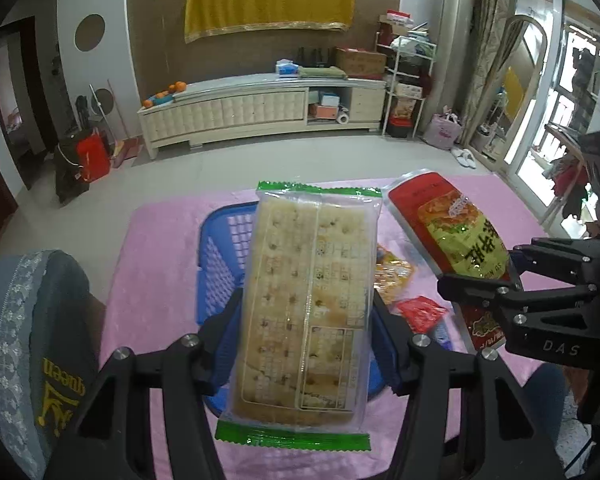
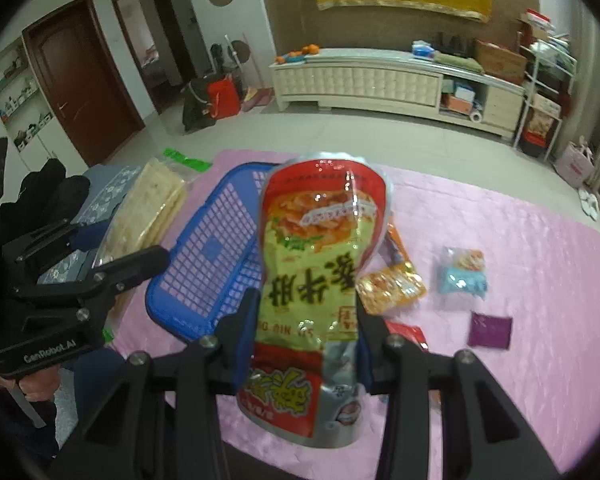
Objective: Organize snacks
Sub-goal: 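Carry both packs over the blue basket and release them inside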
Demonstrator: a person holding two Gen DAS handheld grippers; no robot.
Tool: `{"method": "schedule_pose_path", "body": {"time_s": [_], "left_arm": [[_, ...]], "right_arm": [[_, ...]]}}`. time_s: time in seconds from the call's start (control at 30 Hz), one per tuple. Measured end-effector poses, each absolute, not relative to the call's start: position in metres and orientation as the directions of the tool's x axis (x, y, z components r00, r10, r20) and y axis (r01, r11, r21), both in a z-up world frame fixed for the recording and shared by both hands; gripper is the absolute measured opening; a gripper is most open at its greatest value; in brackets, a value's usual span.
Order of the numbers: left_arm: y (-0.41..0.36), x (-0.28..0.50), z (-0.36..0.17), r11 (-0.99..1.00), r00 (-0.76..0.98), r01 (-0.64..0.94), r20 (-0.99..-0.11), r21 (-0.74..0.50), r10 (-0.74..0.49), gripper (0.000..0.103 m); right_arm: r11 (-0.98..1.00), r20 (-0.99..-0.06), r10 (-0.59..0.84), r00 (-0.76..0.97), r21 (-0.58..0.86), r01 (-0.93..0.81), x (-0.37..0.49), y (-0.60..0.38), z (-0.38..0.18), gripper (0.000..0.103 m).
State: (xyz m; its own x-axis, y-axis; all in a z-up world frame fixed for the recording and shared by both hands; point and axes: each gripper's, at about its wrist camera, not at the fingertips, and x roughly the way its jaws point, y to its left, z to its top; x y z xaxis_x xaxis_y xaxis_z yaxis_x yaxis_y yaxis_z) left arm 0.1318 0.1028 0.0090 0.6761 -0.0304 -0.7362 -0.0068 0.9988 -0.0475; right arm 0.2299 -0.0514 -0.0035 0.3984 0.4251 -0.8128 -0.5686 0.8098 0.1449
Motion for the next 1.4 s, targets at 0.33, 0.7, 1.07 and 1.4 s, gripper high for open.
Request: {"method": "schedule_pose_path", "body": {"time_s": [0.33,0.7,1.07,1.4], "left_arm": [[0.14,0.175,-0.024,0.997,0.617,-0.044,-0.786,-0.068,-0.027,0.055],[0.164,0.191,-0.052,0.99,0.573,-0.103,-0.819,-0.098,-0.021,0.055],[0.163,0.184,-0.056,0.988,0.554,-0.118,-0.832,-0.104,-0.021,0.055],[0.155,0.186,-0.053,0.991,0.562,-0.084,-0.827,-0.103,-0.039,0.055]], "right_arm": [[0.757,-0.851,0.426,0.307,0.15,-0.636,0.277,0.004,-0.034,0.047],[0.677,-0.905,0.386,0.179,0.147,-0.721,0.309,0.049,-0.079,0.048],[0.663,-0.919,0.3,0.255,0.009,-0.748,0.302,0.064,-0.092,0.075],[0.79,-0.912,0.32,0.258,0.106,-0.604,0.304,0.013,-0.072,0.089]]}}
